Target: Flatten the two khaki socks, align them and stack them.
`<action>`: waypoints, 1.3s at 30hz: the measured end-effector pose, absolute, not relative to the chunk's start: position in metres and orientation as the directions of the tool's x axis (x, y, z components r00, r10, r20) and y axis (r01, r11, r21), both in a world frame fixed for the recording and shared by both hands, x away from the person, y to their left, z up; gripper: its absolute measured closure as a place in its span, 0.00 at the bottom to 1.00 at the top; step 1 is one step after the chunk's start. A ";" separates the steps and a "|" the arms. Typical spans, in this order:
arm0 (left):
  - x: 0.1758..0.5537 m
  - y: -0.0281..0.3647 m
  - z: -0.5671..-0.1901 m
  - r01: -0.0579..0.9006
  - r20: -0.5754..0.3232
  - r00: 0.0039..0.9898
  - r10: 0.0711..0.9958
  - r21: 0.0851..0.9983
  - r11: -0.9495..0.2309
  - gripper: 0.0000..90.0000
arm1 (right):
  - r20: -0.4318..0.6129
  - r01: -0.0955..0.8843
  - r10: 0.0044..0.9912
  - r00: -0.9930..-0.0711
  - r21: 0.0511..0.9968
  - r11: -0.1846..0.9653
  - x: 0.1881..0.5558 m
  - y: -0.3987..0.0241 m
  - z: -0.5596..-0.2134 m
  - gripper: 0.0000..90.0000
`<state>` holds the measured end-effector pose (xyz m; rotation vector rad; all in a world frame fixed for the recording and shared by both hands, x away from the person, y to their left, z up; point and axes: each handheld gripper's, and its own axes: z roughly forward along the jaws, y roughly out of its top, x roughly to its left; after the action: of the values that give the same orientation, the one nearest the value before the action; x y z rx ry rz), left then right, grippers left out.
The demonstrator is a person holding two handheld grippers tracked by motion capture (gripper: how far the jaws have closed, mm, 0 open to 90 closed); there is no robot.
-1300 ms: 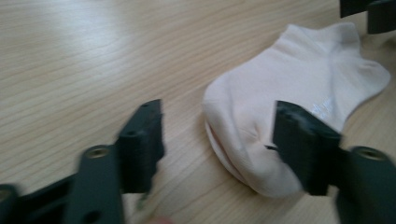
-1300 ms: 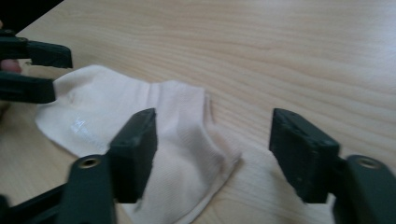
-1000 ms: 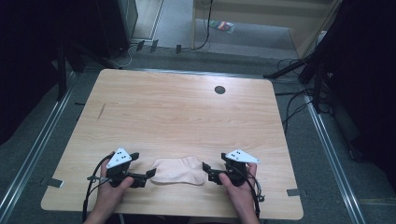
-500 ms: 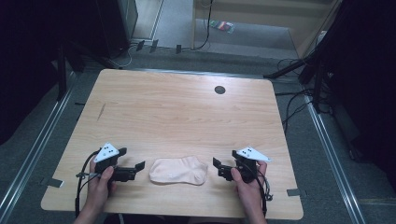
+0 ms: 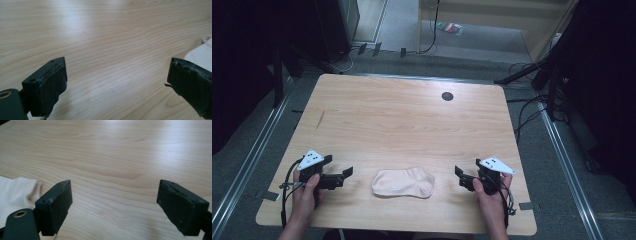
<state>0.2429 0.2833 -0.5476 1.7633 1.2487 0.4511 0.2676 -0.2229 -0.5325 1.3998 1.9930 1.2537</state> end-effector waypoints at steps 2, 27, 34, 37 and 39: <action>0.243 0.289 -0.548 0.556 -0.189 0.407 0.893 0.828 -0.078 0.04 | 0.144 0.532 0.904 -0.402 0.841 0.102 0.268 -0.230 -0.534 0.15; 0.235 0.350 -0.550 0.547 -0.117 0.310 0.944 0.834 -0.076 0.04 | 0.173 0.560 0.948 -0.266 0.829 0.005 0.254 -0.304 -0.547 0.15; 0.228 0.360 -0.552 0.555 -0.094 0.289 0.953 0.827 -0.087 0.04 | 0.179 0.562 0.954 -0.241 0.827 -0.013 0.242 -0.321 -0.548 0.15; 0.224 0.365 -0.552 0.555 -0.095 0.283 0.954 0.828 -0.082 0.04 | 0.181 0.562 0.955 -0.235 0.827 -0.018 0.237 -0.329 -0.548 0.15; 0.223 0.366 -0.552 0.555 -0.096 0.282 0.955 0.828 -0.081 0.04 | 0.180 0.563 0.958 -0.225 0.826 -0.023 0.234 -0.333 -0.548 0.15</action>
<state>0.2228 0.3657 -0.5520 1.7489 1.3783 0.6265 0.2337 -0.3331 -0.5479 1.5850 1.8088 1.1601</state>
